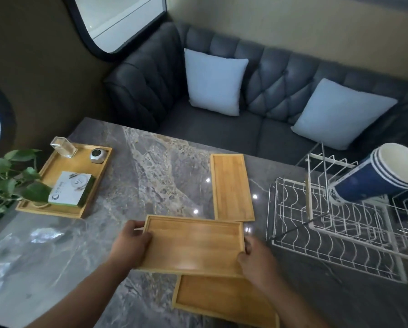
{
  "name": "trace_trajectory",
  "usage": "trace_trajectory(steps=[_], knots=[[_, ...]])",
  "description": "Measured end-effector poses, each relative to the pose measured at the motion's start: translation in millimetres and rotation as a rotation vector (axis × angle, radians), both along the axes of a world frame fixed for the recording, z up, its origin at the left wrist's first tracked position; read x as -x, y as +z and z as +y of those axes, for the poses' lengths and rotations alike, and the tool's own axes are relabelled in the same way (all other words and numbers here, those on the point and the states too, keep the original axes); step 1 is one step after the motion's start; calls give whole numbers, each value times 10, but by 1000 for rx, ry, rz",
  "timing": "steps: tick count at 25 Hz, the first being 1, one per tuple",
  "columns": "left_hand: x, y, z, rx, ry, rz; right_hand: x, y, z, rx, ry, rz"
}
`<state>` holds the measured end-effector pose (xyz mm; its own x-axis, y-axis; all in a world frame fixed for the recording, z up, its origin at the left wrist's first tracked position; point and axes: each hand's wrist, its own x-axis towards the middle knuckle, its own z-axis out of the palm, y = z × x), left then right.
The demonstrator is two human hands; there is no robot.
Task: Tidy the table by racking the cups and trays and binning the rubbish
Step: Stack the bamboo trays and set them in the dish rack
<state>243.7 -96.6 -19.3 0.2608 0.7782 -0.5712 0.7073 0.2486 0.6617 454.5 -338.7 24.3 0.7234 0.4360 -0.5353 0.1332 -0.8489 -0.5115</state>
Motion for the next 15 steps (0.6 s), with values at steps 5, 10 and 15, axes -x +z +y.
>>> trace_trajectory(steps=[5,10,15], knots=[[-125,74,-467,-110,-202,97,-32,-59,-558,68,-43,18],[-224,56,-947,-156,-337,166,-79,-109,-1035,135,-33,-6],[-305,25,-1189,-167,-391,283,-91,-156,-1308,130,-43,-10]])
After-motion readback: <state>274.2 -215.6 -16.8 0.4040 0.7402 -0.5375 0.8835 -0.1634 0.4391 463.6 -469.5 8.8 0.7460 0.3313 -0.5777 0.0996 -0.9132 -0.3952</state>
